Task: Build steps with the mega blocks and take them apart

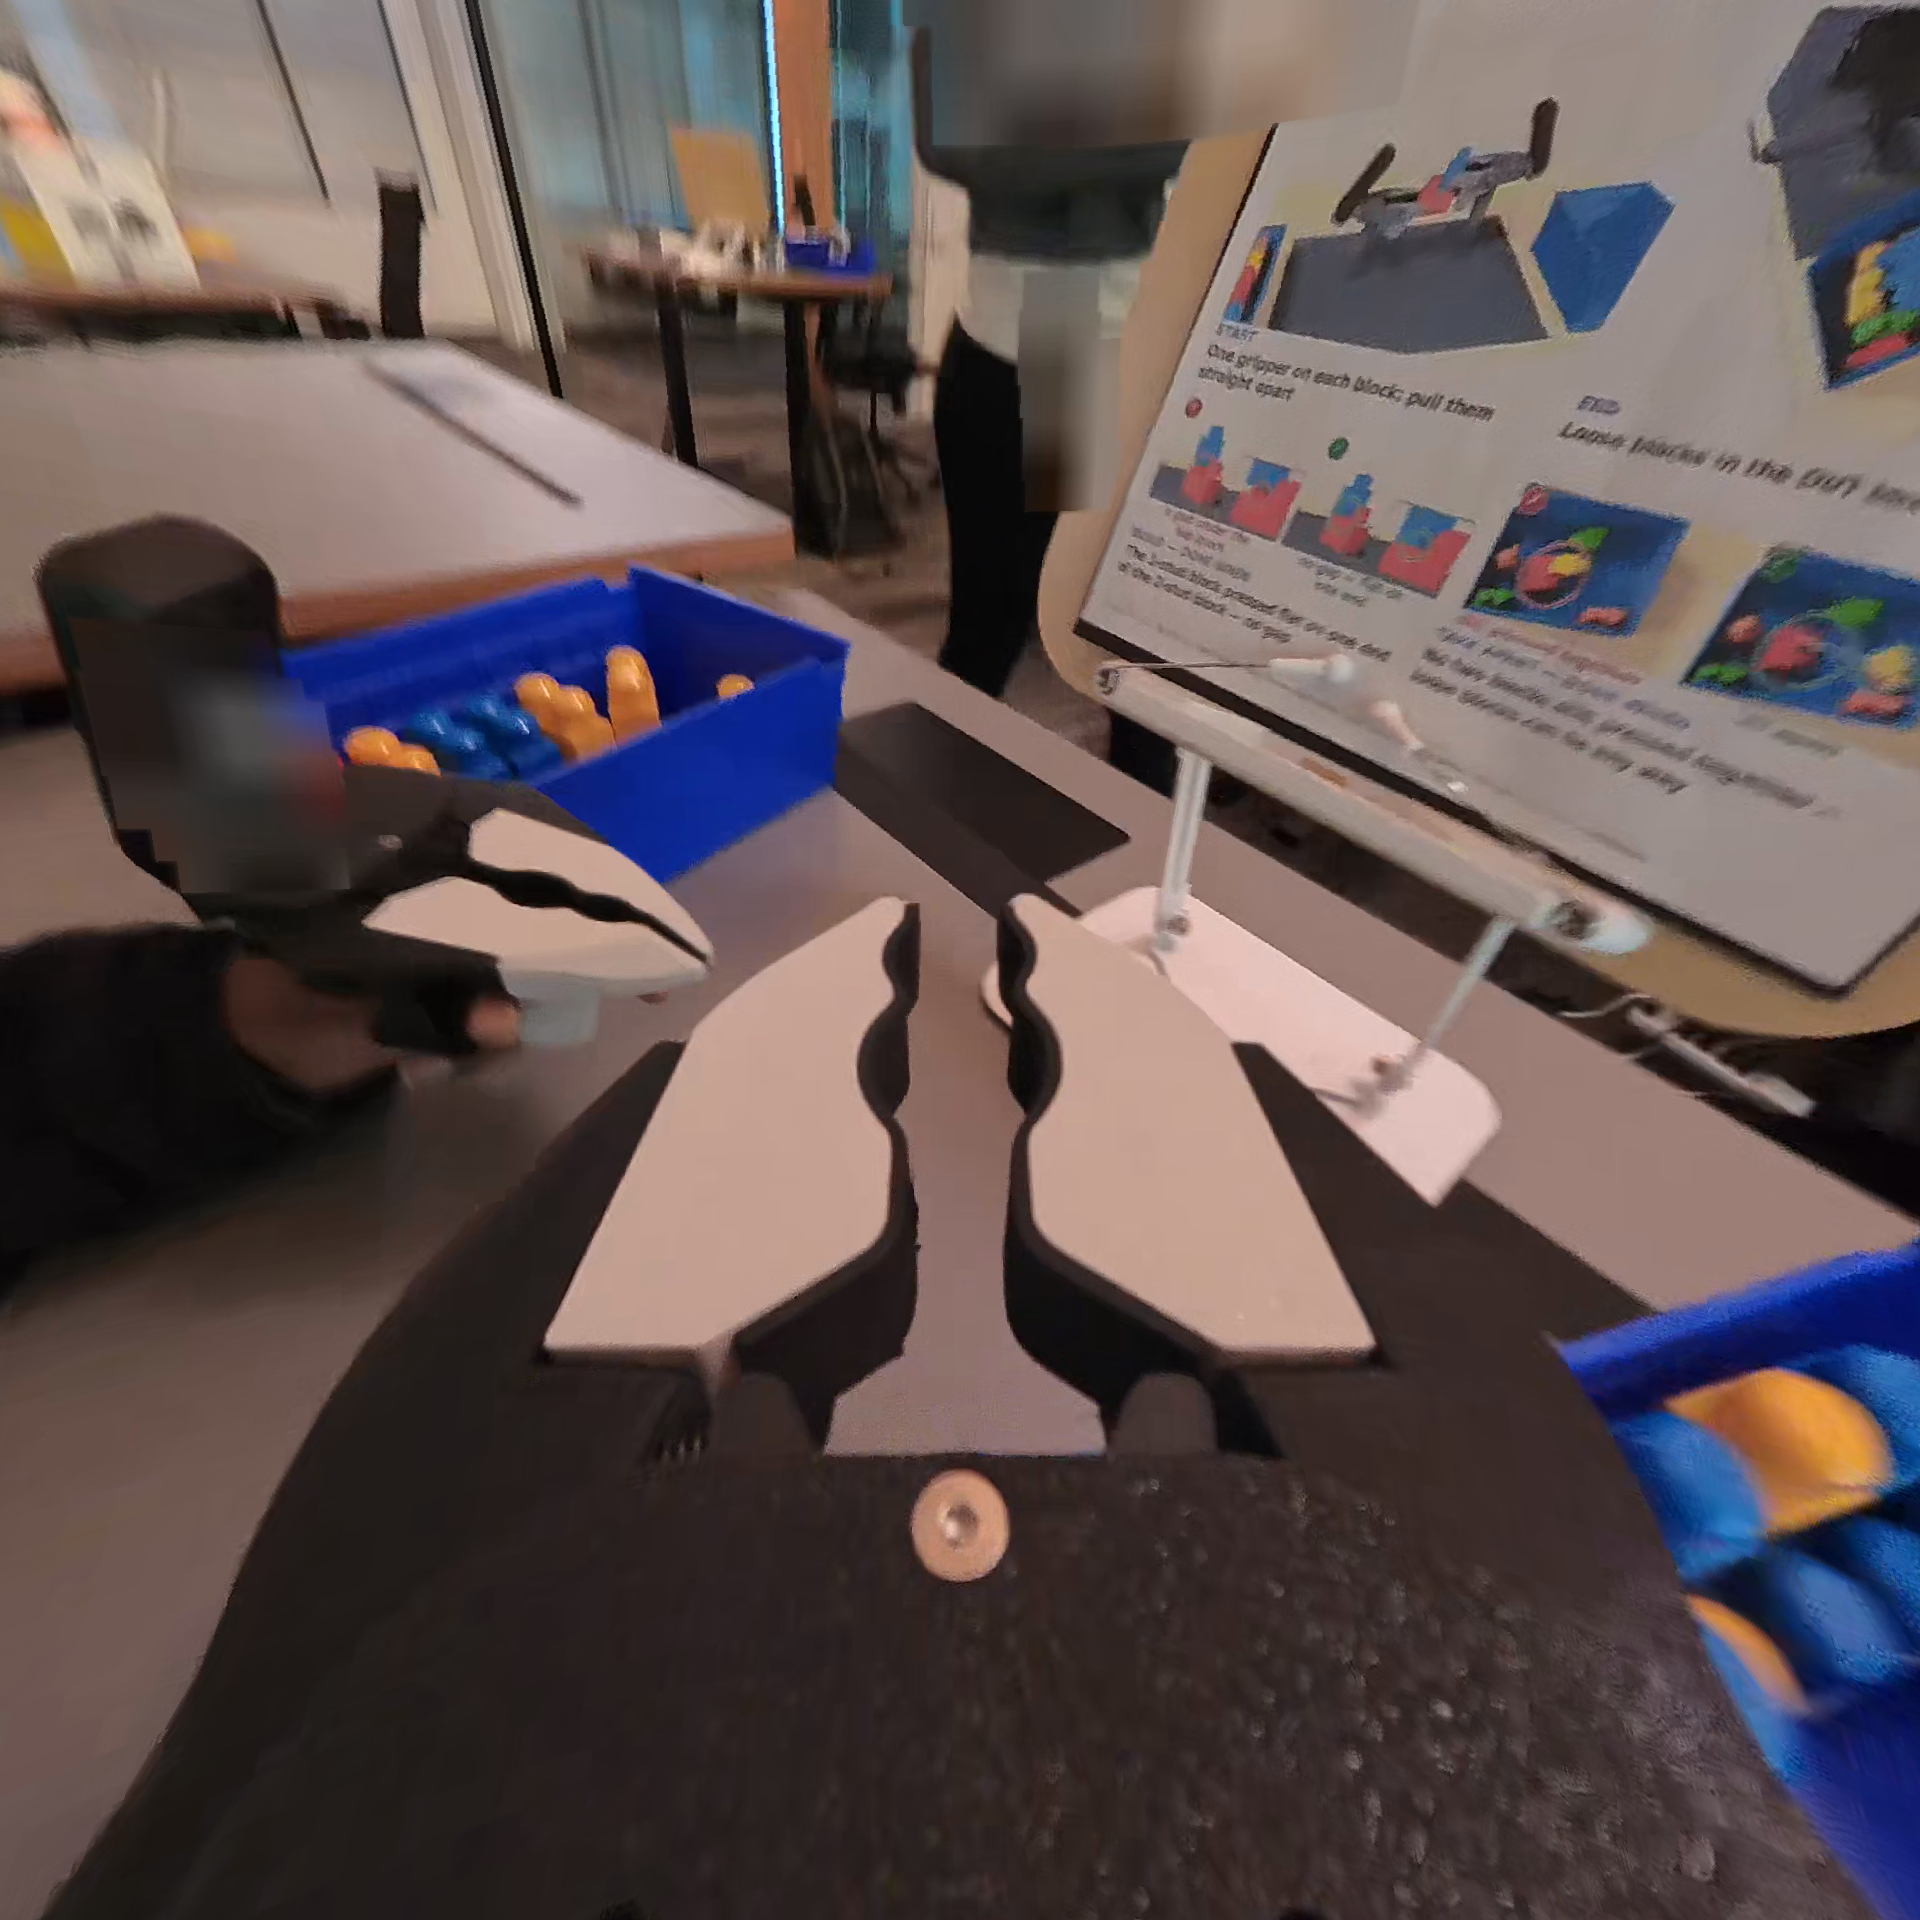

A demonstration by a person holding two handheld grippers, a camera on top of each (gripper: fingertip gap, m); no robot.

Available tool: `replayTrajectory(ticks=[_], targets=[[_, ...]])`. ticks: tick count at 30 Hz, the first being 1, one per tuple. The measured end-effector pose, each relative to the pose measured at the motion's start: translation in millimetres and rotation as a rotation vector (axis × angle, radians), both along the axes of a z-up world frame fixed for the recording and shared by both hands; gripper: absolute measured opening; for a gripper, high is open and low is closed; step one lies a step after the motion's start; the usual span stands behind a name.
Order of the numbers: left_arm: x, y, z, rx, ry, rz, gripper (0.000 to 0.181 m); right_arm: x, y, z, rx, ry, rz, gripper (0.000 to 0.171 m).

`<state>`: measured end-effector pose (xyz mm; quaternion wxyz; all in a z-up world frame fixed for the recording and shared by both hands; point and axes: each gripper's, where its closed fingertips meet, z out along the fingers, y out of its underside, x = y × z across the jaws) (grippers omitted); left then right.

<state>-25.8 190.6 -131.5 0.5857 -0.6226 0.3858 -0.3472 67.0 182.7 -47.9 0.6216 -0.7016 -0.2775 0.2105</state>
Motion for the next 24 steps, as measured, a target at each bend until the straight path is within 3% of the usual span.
replayTrajectory(ticks=[6,11,15,21,24], targets=[[-3.9,3.2,2.7,0.005,-0.015,0.017,0.0,-11.5,-13.2,-37.3,0.078,0.19,-0.119,0.0],[-6.5,5.3,7.3,0.03,-0.026,0.041,0.0,-6.8,-10.7,-61.9,0.099,0.15,-0.164,0.0],[-17.2,8.9,34.7,0.067,-0.07,0.091,0.0,-4.5,-10.4,-63.0,0.107,0.147,-0.161,0.0],[-96.3,53.1,99.6,0.081,-0.105,0.368,0.003,-7.2,-12.8,-64.2,0.111,0.137,-0.14,0.0],[-151.0,96.5,102.8,-0.008,-0.045,0.513,0.016,-8.8,-13.6,-63.4,0.113,0.132,-0.129,0.0]])
